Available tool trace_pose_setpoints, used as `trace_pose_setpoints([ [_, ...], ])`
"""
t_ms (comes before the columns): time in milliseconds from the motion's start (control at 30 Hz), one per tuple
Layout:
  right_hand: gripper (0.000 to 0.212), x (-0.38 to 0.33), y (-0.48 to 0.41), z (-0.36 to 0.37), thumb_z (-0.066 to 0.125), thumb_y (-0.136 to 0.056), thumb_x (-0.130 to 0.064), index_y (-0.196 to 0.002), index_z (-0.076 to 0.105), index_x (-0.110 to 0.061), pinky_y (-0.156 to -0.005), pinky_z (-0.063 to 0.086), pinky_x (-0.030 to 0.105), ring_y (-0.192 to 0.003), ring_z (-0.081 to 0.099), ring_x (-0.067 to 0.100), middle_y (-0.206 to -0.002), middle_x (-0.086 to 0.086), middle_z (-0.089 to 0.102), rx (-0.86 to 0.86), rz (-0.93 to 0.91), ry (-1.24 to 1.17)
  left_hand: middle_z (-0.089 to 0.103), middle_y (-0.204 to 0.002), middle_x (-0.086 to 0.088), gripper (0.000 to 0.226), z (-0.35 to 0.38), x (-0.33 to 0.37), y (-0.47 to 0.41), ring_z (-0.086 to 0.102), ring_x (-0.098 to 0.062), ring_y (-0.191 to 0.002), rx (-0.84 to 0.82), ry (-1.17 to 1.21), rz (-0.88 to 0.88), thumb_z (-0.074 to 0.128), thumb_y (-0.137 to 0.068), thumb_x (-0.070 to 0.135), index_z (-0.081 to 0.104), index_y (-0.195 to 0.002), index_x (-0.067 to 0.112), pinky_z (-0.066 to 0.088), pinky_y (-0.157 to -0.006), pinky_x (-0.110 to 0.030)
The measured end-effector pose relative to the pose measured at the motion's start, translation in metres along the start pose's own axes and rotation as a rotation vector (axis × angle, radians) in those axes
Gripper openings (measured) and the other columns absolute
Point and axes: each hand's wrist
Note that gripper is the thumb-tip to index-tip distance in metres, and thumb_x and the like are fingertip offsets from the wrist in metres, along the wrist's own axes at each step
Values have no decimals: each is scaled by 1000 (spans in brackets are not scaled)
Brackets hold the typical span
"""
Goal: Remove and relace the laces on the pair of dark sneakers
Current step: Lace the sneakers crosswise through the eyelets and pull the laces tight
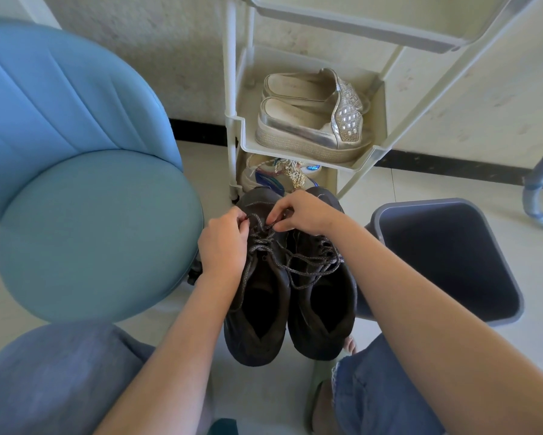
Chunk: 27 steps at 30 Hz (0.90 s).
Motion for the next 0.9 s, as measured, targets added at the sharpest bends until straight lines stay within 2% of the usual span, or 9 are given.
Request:
trace_pose_setpoints([
  [67,11,1,-1,3,74,-81,-7,-90,73,-12,-78,40,18,-75,55,4,-83,-5,63,63,7,-19,70,-97,-10,22,0,0,0,62,-30,-90,-7,-16,1,49,-97,27,63,-110,16,52,-76,-43],
  [167,4,0,-2,5,73,-82,-10,-86,72,-12,-73,39,15,-80,56,7,-84,-4,64,106,-5,-11,69,-99,-14,25,-2,3,2,61,-34,-91,-23,-26,4,44,-99,28,60,-114,14,50,-75,-42],
  [333,5,1,-3,7,69,-86,-11,-84,66,-15,-75,39,18,-77,54,6,-78,-11,58,90,-11,11,66,-98,-19,27,-5,6,3,60,-38,-90,-44,-60,22,40,-101,28,56,-118,12,48,-73,-44],
  [533,8,3,-2,7,68,-87,-10,-83,66,-16,-83,42,24,-79,56,9,-79,-9,60,96,-23,-36,69,-88,-13,22,-5,4,1,64,-34,-73,-54,-24,18,45,-99,30,58,-111,17,53,-72,-43],
  [600,9,6,0,6,70,-84,-8,-83,66,-16,-85,45,25,-81,57,10,-81,-8,62,117,-25,-61,70,-94,-10,20,-8,3,1,64,-33,-72,-84,0,0,49,-97,29,58,-111,18,53,-73,-43],
  [700,12,11,9,2,69,-83,-1,-85,68,-13,-78,43,19,-72,56,2,-80,-8,62,152,-19,-98,68,-106,-6,13,-18,2,2,64,-34,-72,-100,62,-34,54,-95,24,60,-106,21,54,-75,-44],
  [800,12,12,21,0,70,-83,-3,-88,72,-14,-69,39,7,-68,53,-3,-78,-12,62,101,-23,-41,68,-107,-1,10,-26,2,6,64,-31,-70,-123,71,-11,60,-91,21,68,-96,24,55,-76,-40],
  [900,14,10,25,4,72,-82,-7,-91,74,-18,-69,38,7,-73,54,-1,-88,-5,66,104,-49,-43,70,-105,1,11,-28,1,8,65,-29,-74,-179,10,26,64,-88,26,72,-95,29,54,-78,-37],
])
Point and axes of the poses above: each hand's wrist, its own y-axis away from the middle knuckle, its own z-axis out of the palm, x = y × z
